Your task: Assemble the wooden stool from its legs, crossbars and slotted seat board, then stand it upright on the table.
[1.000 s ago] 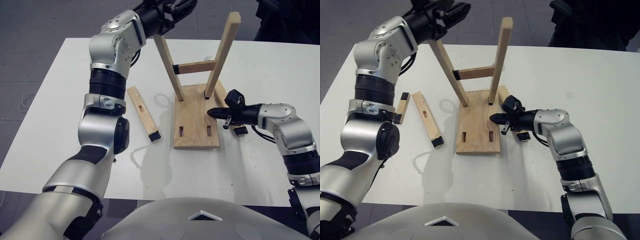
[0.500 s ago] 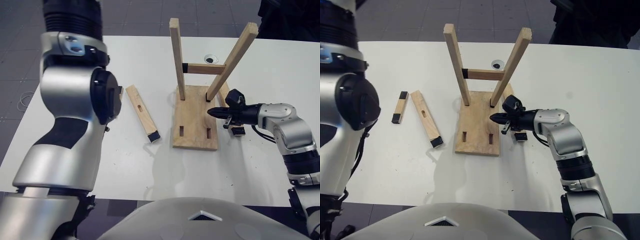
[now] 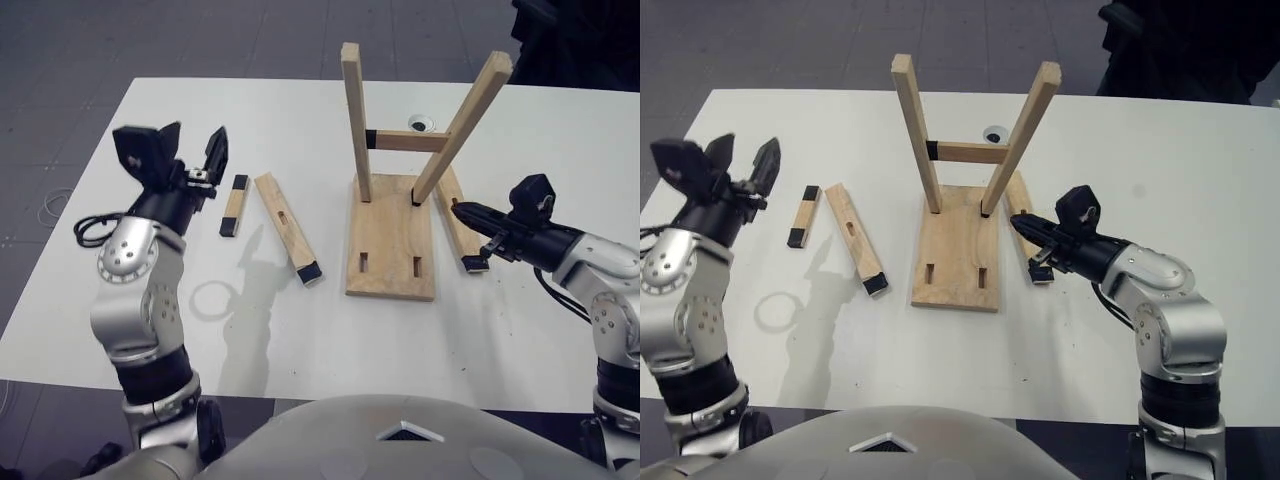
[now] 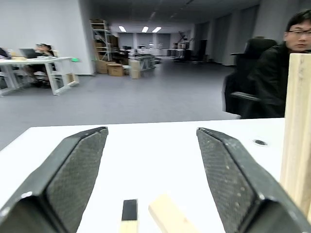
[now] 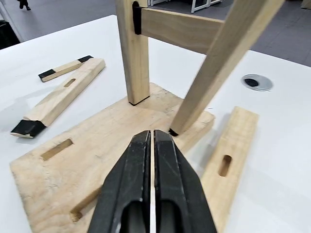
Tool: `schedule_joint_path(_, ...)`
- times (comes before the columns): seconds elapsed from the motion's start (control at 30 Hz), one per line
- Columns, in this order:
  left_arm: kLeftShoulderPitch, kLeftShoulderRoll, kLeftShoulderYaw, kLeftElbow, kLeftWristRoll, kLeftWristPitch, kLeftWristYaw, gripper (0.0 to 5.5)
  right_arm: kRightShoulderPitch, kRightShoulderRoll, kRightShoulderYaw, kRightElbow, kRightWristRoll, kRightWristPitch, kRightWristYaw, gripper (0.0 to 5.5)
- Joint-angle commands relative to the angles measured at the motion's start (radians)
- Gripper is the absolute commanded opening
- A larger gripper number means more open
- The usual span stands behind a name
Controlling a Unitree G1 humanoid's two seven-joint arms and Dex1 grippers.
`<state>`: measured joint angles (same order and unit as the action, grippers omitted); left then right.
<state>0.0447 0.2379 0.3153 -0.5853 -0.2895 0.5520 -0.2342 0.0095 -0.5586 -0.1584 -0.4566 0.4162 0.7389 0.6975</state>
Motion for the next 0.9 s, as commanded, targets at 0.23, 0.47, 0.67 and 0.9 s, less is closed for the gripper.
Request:
schedule_joint_path(0.23,0.247,-0.054,-0.039,0.177,0.071,-0.304,-0.034,3.38,0.132,0.033,-0.007,0.165,-0.174,-0.325,-0.112,0.1)
schedule_joint_path(0.47,0.125,-0.004,-0.05,0.446,0.041,-0.385,-0.121,3.41,0.135,0.074,0.049,0.129,-0.282,-0.447,-0.219,0.4)
schedule_joint_path(0.67,0.116,0.021,-0.072,0.577,0.106,-0.467,-0.108,3.41,0.196,0.138,0.057,0.123,-0.45,-0.65,-0.395,1.48)
schedule_joint_path(0.9,0.065,0.024,-0.086,0.69,0.118,-0.476,-0.101,3.41,0.188,0.152,0.054,0.127,-0.529,-0.698,-0.47,1.54)
